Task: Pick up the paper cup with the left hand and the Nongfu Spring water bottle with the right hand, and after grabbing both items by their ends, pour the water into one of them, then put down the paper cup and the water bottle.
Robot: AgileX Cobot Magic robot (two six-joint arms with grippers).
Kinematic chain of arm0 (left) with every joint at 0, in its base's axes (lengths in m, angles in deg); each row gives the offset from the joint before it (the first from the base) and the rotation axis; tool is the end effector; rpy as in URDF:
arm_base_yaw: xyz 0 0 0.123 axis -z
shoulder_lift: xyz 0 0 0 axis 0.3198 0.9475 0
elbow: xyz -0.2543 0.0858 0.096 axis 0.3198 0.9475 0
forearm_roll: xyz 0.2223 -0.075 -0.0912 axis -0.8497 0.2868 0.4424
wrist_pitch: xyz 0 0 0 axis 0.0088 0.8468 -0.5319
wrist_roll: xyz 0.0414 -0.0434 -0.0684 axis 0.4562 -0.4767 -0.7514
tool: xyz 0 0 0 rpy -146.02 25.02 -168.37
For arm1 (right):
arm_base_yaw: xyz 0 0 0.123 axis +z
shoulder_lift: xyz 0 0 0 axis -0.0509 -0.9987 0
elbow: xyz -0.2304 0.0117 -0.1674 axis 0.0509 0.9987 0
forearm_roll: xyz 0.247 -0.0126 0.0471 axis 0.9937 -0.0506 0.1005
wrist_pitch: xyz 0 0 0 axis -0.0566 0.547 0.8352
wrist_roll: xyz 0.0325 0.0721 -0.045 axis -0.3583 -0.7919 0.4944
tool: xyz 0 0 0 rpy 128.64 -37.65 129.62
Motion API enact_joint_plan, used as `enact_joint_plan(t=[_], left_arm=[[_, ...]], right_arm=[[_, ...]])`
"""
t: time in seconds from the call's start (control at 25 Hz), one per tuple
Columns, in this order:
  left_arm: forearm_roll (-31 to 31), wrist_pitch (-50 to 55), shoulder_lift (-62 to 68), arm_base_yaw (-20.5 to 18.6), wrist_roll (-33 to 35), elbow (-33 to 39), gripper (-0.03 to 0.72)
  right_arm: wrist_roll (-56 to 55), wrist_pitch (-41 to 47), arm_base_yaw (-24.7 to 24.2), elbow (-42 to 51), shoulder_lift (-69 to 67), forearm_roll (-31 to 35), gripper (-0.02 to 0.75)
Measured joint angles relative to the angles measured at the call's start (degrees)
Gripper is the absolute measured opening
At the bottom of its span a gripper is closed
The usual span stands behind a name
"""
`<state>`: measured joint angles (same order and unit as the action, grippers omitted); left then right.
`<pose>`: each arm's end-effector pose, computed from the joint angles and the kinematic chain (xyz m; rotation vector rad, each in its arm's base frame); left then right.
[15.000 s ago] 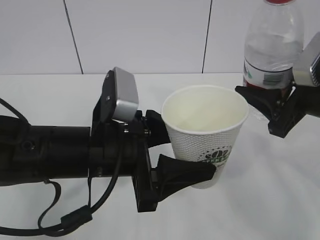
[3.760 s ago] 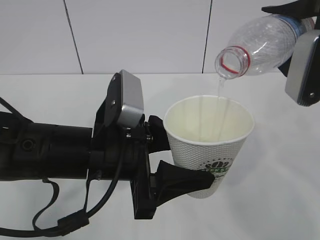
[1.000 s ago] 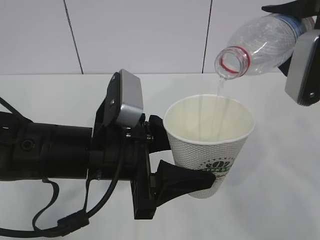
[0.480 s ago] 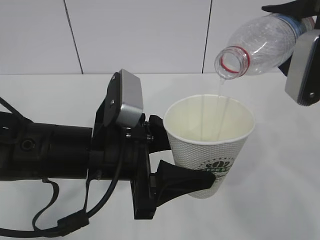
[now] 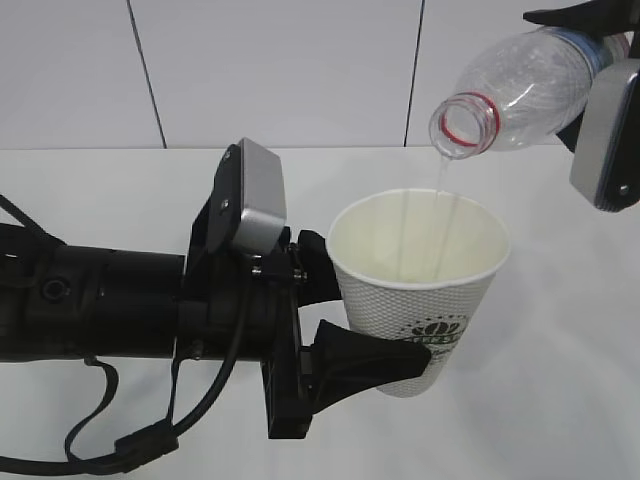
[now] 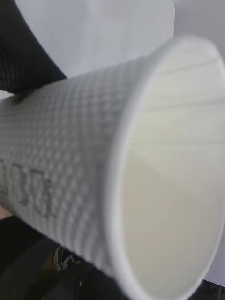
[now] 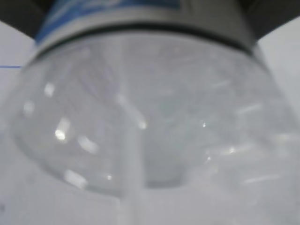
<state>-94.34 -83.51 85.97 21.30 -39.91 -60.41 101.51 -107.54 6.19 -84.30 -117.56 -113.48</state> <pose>0.2011 -0.2482 0.1940 1.2350 1.4810 -1.0660 0.2686 0.0566 0.2977 -1.5103 0.8840 -0.7569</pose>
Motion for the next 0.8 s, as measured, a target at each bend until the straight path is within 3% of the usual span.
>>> enact_joint_plan(t=[0.8], left_arm=[[0.0,-0.6,0.0,0.0,0.0,0.0,0.516]], right_arm=[[0.0,0.0,0.0,0.0,0.0,0.0,0.484]])
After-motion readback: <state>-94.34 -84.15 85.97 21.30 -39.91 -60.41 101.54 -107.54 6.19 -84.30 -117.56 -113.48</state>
